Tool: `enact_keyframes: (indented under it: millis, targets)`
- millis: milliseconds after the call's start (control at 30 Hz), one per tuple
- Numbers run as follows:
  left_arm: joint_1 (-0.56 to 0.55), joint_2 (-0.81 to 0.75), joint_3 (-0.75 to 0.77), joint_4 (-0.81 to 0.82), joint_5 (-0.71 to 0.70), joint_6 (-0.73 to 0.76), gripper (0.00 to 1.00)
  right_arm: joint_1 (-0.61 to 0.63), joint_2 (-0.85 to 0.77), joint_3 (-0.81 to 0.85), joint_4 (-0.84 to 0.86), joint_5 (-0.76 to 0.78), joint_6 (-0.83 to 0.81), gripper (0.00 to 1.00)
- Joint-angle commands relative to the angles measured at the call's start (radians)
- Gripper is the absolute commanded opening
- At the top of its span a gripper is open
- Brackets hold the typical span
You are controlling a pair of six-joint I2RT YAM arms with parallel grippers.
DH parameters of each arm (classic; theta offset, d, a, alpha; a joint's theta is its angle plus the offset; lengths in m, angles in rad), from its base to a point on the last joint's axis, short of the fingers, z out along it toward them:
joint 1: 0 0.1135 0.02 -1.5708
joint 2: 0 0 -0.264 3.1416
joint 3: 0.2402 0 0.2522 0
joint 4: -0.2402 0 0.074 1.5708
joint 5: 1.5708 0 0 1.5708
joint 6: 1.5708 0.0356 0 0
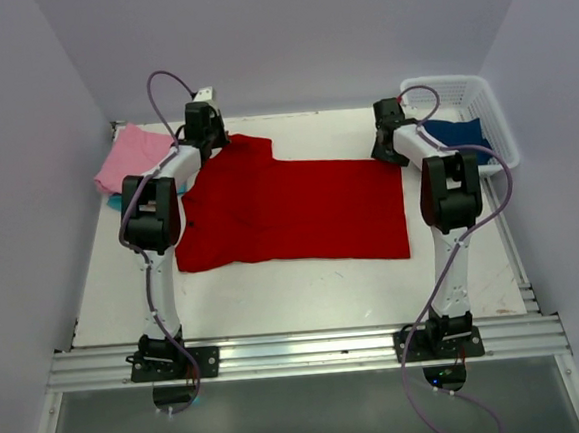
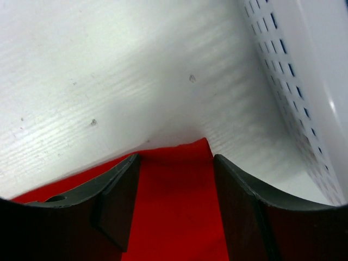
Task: Fold and stack the t-shirts
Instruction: Grap the side of the flattened tshirt furthest away from the robot with both arms
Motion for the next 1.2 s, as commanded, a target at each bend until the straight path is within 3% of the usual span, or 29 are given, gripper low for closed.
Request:
enact_keyframes:
  millis: [0, 133, 300, 333, 433, 467, 533, 1167]
  targets:
    - [0.011, -0.056, -0.011, 0.032, -0.014, 0.018, 0.00, -0.014, 0.046, 0.072, -0.013, 0.044, -0.001, 0.61]
    - [0.017, -0.056, -0.016, 0.031, -0.013, 0.018, 0.00, -0.023, 0.087, 0.121, -0.032, 0.041, -0.010, 0.59]
    - [0.020, -0.055, -0.016, 0.032, -0.008, 0.012, 0.00, -0.030, 0.071, 0.097, -0.027, 0.035, -0.001, 0.48]
    - [0.020, -0.055, -0.017, 0.032, -0.007, 0.011, 0.00, -0.031, 0.062, 0.085, -0.027, 0.034, 0.005, 0.39]
    - [0.022, -0.052, -0.016, 0.032, -0.005, 0.007, 0.00, -0.033, 0.051, 0.062, -0.020, 0.023, 0.012, 0.23]
    - [0.022, -0.053, -0.017, 0.031, -0.005, 0.007, 0.00, -0.033, 0.043, 0.056, -0.019, 0.024, 0.013, 0.10]
    - [0.022, -0.055, -0.019, 0.031, -0.004, 0.007, 0.00, -0.033, 0.032, 0.040, -0.019, 0.029, 0.018, 0.00]
    - [0.045, -0.256, -0.102, 0.018, -0.002, -0.019, 0.00, -0.033, -0.173, -0.104, 0.016, 0.044, 0.030, 0.00]
